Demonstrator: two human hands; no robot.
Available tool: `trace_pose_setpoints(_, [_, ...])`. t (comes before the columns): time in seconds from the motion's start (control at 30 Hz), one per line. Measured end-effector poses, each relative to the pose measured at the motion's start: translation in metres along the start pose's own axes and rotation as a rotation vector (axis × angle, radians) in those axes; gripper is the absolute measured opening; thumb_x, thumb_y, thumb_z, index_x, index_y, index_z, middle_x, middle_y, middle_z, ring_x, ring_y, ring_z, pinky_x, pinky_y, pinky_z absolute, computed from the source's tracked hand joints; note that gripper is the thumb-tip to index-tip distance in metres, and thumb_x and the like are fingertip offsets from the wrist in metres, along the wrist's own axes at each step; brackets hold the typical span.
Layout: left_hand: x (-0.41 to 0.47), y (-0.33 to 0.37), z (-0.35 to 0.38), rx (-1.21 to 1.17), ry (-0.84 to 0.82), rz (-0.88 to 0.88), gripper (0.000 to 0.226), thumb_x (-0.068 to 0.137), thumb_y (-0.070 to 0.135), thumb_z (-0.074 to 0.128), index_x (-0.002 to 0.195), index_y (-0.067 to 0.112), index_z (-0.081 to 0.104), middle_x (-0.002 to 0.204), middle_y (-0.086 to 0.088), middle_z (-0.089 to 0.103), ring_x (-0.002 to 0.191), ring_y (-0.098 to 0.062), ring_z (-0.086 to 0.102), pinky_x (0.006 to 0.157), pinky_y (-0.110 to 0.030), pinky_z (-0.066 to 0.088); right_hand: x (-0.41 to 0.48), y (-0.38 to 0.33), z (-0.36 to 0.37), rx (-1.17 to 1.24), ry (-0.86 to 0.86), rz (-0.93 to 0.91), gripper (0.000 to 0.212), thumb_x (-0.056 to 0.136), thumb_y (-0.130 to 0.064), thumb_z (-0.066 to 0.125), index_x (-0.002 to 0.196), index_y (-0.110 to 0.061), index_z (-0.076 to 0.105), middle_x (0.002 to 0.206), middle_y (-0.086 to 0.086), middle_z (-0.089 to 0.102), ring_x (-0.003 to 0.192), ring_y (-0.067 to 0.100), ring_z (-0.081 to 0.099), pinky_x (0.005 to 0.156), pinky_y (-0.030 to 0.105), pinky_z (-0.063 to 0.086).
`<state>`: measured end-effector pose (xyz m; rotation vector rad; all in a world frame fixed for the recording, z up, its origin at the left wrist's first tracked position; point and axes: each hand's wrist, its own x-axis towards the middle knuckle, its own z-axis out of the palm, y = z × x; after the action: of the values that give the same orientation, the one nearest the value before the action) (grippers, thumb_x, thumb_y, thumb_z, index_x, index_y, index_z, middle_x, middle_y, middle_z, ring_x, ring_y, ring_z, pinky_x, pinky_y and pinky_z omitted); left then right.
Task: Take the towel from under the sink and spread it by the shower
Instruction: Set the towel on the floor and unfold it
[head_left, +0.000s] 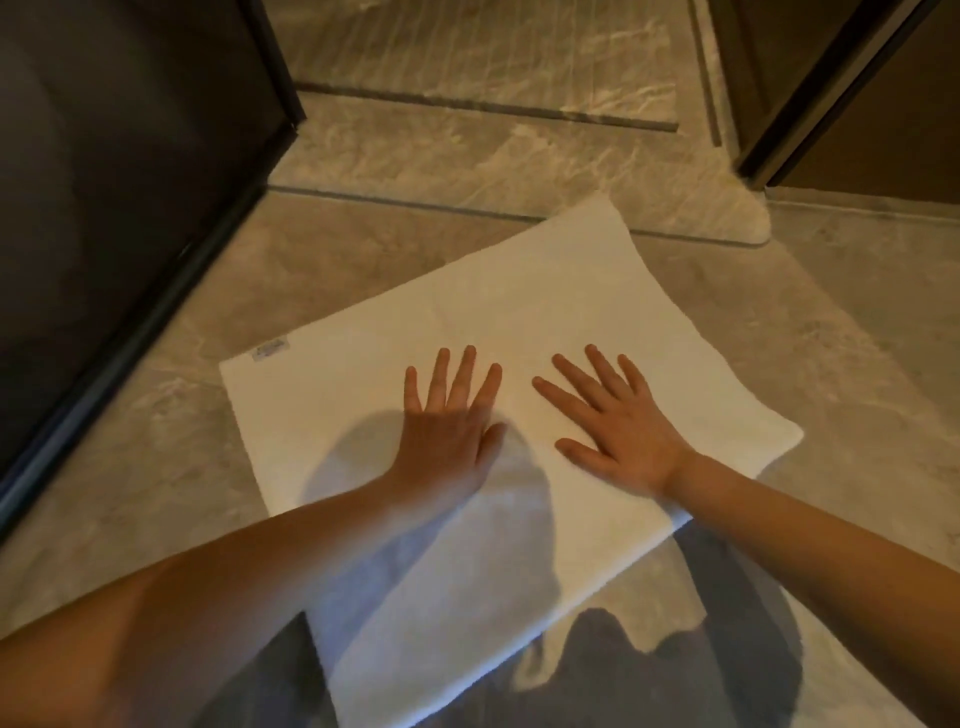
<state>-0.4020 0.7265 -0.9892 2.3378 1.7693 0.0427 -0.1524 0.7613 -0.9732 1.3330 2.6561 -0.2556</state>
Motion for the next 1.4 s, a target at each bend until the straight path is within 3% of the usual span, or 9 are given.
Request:
trace_pose_setpoints(0.1, [-0.039, 0.022, -0.001, 0.082, -0.132, -0.087, 0.078, 0.091, 0.061, -0.004, 0.154, 0.016, -0.015, 0.159, -0.027, -0.017, 0.145, -0.049, -0.011, 0.114, -0.066, -0.002, 0.016, 0.031, -0.013, -0.078, -0.052, -0.218, 0.068, 0.094, -0.064, 0.027, 0.154, -0.043, 0.006, 0.164, -0.007, 0.005, 0.151, 0.026, -0.004, 0.119, 0.049, 0.005])
trace_pose_setpoints(0.2, [-0.049, 0.037, -0.014, 0.178, -0.240, -0.106, 0.088, 0.084, 0.063, -0.008, 0.155, 0.012, -0.008, 0.158, -0.034, -0.006, 0.143, -0.054, 0.002, 0.109, -0.067, -0.010, 0.030, 0.030, -0.031, -0.122, -0.085, -0.313, 0.067, 0.094, -0.059, 0.031, 0.155, -0.041, 0.008, 0.164, -0.004, 0.009, 0.151, 0.027, 0.000, 0.120, 0.050, 0.005])
trace_pose_setpoints(0.3, [-0.015, 0.021, -0.037, 0.172, -0.095, -0.001, 0.077, 0.090, 0.058, 0.002, 0.155, 0.020, 0.017, 0.161, -0.019, 0.017, 0.145, -0.041, 0.019, 0.113, -0.060, -0.005, 0.024, -0.012, -0.025, 0.066, 0.075, -0.032, 0.064, 0.095, -0.050, 0.033, 0.155, -0.038, 0.013, 0.163, 0.002, 0.018, 0.150, 0.030, 0.012, 0.118, 0.050, 0.013])
trace_pose_setpoints(0.37, [0.011, -0.008, -0.044, 0.179, -0.024, 0.238, 0.061, 0.099, 0.050, 0.020, 0.156, 0.027, 0.018, 0.165, -0.005, 0.012, 0.150, -0.031, 0.011, 0.117, -0.054, -0.005, 0.015, -0.053, -0.009, 0.202, 0.181, 0.265, 0.062, 0.097, -0.049, 0.029, 0.156, -0.037, 0.011, 0.163, 0.009, 0.017, 0.149, 0.035, 0.012, 0.116, 0.053, 0.014])
trace_pose_setpoints(0.43, [0.021, -0.038, -0.040, 0.136, -0.041, 0.354, 0.057, 0.103, 0.044, 0.030, 0.156, 0.031, 0.015, 0.165, 0.002, 0.006, 0.152, -0.025, 0.002, 0.120, -0.052, -0.004, 0.010, -0.082, 0.005, 0.190, 0.169, 0.362, 0.063, 0.099, -0.054, 0.021, 0.156, -0.032, 0.008, 0.163, 0.013, 0.012, 0.149, 0.039, 0.005, 0.117, 0.055, 0.009])
trace_pose_setpoints(0.67, [0.004, -0.070, -0.017, 0.005, 0.052, 0.168, 0.057, 0.101, 0.051, 0.026, 0.155, 0.035, 0.019, 0.165, 0.003, 0.013, 0.152, -0.023, 0.005, 0.119, -0.054, 0.007, 0.033, -0.079, 0.010, 0.113, 0.164, 0.191, 0.064, 0.098, -0.059, 0.015, 0.156, -0.034, 0.007, 0.163, 0.010, 0.011, 0.150, 0.037, 0.006, 0.119, 0.054, 0.009])
trace_pose_setpoints(0.97, [-0.023, -0.124, -0.029, 0.026, 0.021, -0.067, 0.057, 0.101, 0.052, 0.017, 0.155, 0.038, 0.009, 0.166, 0.003, 0.006, 0.151, -0.025, 0.002, 0.119, -0.055, 0.004, 0.101, -0.109, -0.002, 0.072, 0.159, -0.014, 0.063, 0.097, -0.057, 0.023, 0.156, -0.037, 0.009, 0.163, 0.008, 0.015, 0.150, 0.036, 0.007, 0.119, 0.053, 0.007])
trace_pose_setpoints(1.17, [-0.029, -0.153, -0.030, 0.015, 0.055, -0.117, 0.057, 0.101, 0.051, 0.019, 0.156, 0.037, 0.012, 0.166, 0.003, 0.007, 0.151, -0.025, 0.003, 0.119, -0.054, 0.004, 0.133, -0.123, -0.008, 0.064, 0.145, -0.074, 0.065, 0.095, -0.058, 0.025, 0.155, -0.035, 0.016, 0.162, 0.010, 0.020, 0.149, 0.038, 0.013, 0.117, 0.054, 0.011])
trace_pose_setpoints(1.4, [-0.017, -0.173, -0.038, 0.020, 0.016, -0.126, 0.059, 0.098, 0.054, 0.011, 0.155, 0.040, 0.003, 0.165, 0.008, -0.005, 0.151, -0.020, -0.008, 0.119, -0.053, -0.002, 0.155, -0.126, -0.013, 0.050, 0.125, -0.053, 0.063, 0.096, -0.061, 0.015, 0.154, -0.042, 0.000, 0.164, 0.005, 0.008, 0.151, 0.032, 0.002, 0.119, 0.050, 0.003])
